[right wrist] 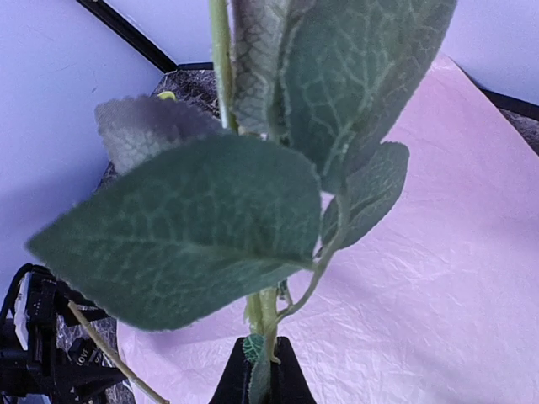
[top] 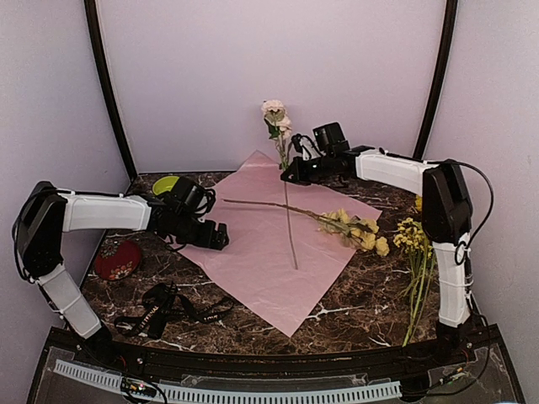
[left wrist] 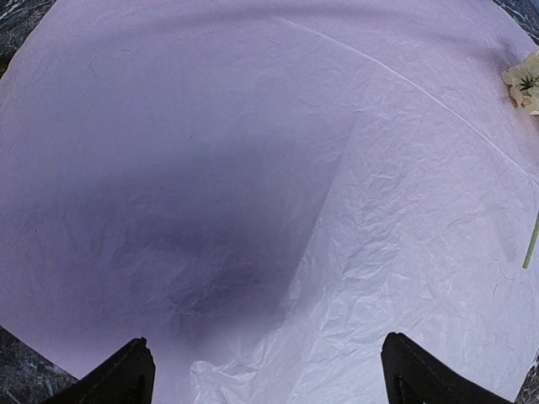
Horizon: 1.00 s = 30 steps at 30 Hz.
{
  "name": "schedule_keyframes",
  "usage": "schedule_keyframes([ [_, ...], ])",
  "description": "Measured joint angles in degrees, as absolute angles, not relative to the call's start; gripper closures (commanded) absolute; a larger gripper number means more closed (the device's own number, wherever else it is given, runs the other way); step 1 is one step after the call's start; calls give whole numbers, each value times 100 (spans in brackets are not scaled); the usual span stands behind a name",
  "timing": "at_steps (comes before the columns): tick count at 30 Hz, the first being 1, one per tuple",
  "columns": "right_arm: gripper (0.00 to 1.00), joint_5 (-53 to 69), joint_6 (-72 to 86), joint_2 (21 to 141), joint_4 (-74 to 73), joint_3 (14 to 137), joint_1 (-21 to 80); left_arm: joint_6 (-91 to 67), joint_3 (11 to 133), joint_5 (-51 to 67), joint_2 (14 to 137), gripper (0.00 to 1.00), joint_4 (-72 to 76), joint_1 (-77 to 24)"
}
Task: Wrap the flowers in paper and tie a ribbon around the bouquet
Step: Pass from the right arm to the left
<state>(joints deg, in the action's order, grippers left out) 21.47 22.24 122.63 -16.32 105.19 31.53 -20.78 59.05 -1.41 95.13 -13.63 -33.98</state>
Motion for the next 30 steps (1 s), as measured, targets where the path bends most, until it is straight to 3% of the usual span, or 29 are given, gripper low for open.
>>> schedule_keyframes([
  [18, 100, 1859, 2591, 13782, -1800, 11867, 3741, -1802, 5430, -45, 9518, 2, -1181, -3398],
  [25, 100, 1793, 2383, 13863, -2132, 11959, 3747, -1396, 5815, 178, 9780, 13, -1385, -3395],
  [30, 100, 1820, 2189, 13745, -2255, 11769, 3747, -250, 6615, 996, 9537, 6, -1487, -3398],
])
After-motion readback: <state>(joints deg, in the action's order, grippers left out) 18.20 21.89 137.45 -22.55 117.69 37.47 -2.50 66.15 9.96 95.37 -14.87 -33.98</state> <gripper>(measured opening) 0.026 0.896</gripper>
